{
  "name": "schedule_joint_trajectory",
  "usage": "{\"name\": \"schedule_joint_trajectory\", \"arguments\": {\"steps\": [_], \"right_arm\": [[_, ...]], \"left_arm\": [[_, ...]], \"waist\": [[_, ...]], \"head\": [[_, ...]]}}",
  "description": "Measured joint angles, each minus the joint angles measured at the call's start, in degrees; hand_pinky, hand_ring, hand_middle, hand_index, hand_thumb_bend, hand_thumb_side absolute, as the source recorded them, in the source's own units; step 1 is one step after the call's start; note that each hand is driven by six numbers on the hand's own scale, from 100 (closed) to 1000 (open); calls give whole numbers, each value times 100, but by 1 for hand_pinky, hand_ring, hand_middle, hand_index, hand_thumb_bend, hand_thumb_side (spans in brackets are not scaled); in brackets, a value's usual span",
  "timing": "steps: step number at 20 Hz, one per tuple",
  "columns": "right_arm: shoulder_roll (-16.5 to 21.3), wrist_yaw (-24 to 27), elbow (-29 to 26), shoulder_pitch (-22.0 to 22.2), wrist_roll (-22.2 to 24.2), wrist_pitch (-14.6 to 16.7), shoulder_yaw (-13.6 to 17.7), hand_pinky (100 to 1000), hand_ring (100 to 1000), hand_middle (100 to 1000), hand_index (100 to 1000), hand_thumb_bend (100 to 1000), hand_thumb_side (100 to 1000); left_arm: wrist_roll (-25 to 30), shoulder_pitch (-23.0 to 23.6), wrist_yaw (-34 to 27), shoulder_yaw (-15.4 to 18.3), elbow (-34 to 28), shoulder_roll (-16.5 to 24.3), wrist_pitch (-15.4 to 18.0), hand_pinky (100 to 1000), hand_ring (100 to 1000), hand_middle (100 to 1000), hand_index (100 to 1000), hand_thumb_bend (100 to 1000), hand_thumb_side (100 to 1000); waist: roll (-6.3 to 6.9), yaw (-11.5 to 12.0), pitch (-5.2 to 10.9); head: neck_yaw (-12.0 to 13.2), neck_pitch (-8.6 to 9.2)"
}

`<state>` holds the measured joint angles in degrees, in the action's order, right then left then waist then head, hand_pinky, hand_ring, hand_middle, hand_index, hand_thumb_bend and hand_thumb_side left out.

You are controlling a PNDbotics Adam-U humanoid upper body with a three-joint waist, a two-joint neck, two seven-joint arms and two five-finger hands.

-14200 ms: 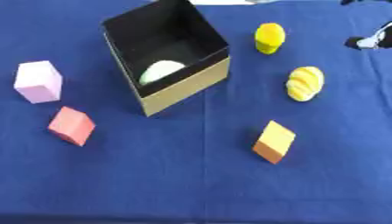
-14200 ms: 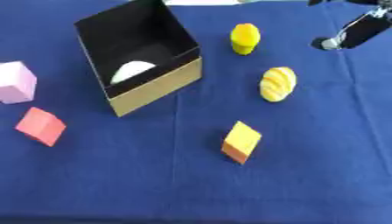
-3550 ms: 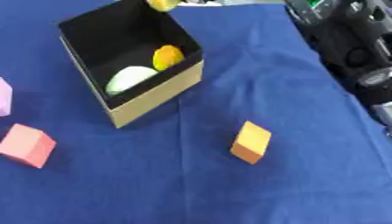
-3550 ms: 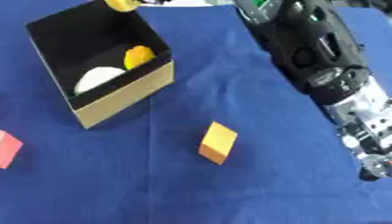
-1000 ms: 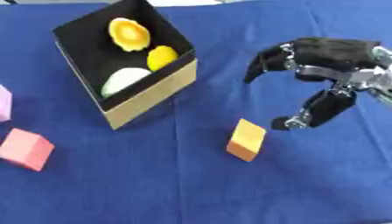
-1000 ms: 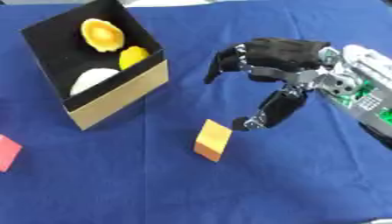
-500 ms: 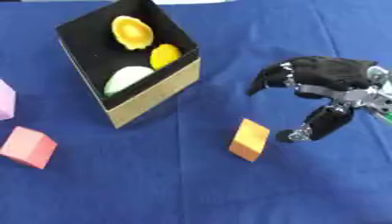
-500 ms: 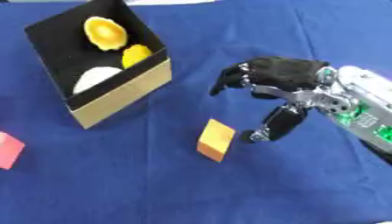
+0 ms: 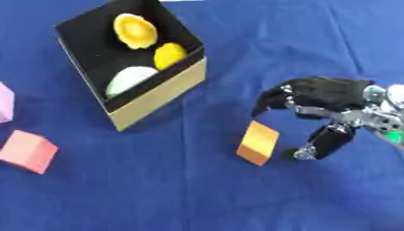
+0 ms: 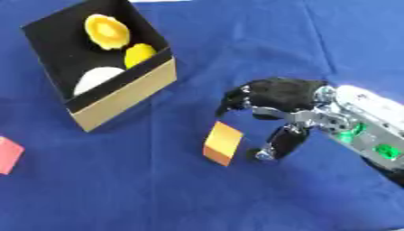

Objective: Pick up objects on the table and place them in the box.

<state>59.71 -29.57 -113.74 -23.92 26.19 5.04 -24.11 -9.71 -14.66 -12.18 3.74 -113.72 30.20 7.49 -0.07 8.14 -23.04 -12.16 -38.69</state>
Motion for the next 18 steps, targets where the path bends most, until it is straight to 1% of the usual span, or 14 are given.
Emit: {"name": "schedule_joint_trajectory", "arguments": {"steps": [6,14,18], "right_arm": [[-3,-60,-1,-92,198,-15,-69,843,840,789,854,525,120],[-63,-147,-1,-236,225,-15,-148,843,840,787,848,518,108],[-98,-193,-1,-310,371,-4,-233,840,836,790,843,527,100]], "left_arm": [[3,-9,-9,-1,0,-5,-1,809,782,756,905,215,817],[6,-45,-41,-7,0,-45,-4,806,785,757,904,214,820],[18,-54,-46,-33,0,-47,-14,805,785,759,904,213,821]], "waist": [[7,29,-26],[-2,46,-65],[-5,70,-71]], "head": [[-39,21],[-60,49],[-61,52]]}}
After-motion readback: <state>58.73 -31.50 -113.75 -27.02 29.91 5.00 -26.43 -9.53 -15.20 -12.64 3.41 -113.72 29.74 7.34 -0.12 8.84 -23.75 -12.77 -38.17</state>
